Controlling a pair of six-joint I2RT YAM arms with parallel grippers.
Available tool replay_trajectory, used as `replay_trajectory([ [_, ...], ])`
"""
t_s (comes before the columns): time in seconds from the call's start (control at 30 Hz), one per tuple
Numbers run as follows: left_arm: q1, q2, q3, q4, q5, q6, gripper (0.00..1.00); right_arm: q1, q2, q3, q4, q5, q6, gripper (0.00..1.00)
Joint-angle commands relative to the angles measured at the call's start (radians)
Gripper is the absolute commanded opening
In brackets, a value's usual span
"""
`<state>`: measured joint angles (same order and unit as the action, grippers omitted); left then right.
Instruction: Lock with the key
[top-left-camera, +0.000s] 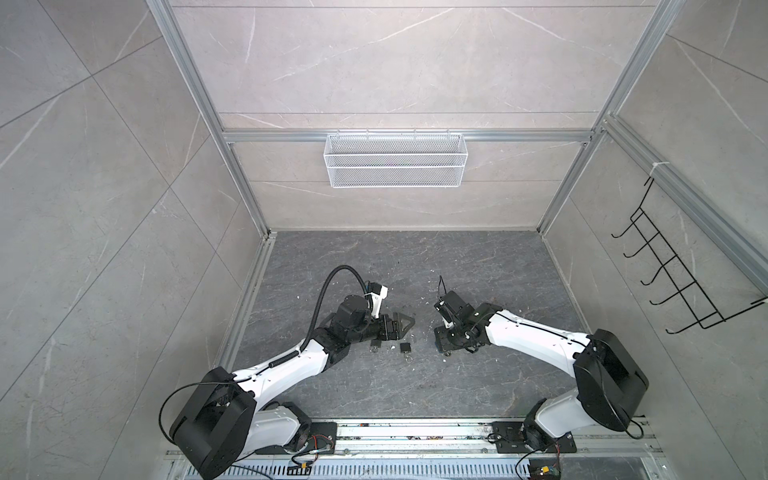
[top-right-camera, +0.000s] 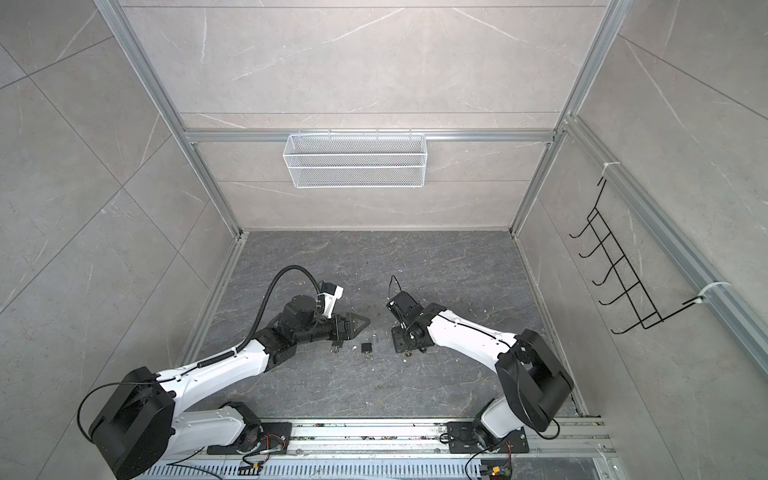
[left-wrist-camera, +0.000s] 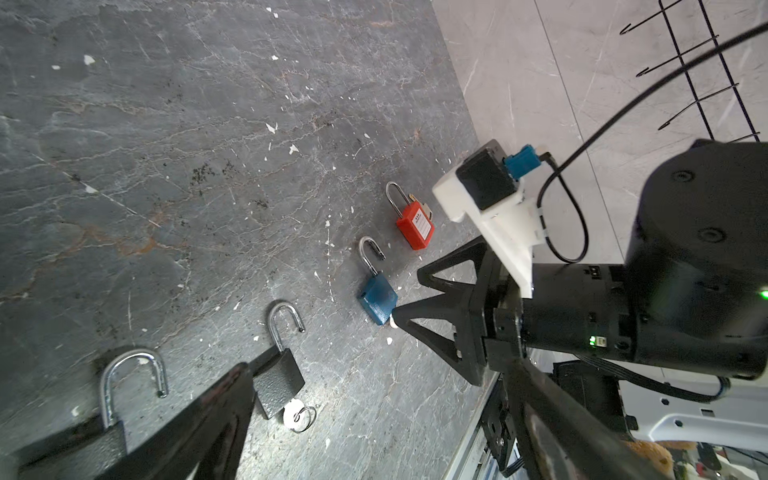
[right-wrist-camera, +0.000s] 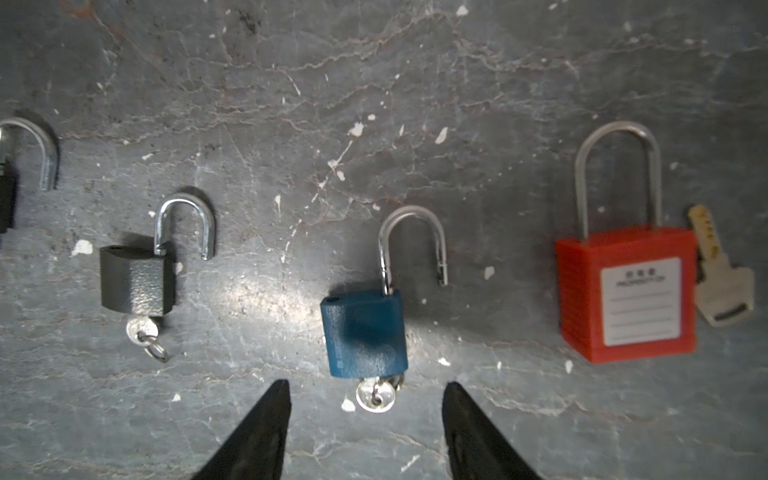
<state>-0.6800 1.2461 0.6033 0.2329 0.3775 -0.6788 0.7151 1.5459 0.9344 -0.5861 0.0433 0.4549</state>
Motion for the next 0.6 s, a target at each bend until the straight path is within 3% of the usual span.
replay_trajectory([
  [0.0,0.000,0.014,0.024,0.046,0.033,-0.003,0.96,0.005,0.036,0.029,0.032,-0.017,-0.025,0.62],
  [0.57,0.001,0.046,0.035,0.033,0.038,0.006,0.95,0.005,0.122,0.008,0.068,0.032,-0.018,0.57],
])
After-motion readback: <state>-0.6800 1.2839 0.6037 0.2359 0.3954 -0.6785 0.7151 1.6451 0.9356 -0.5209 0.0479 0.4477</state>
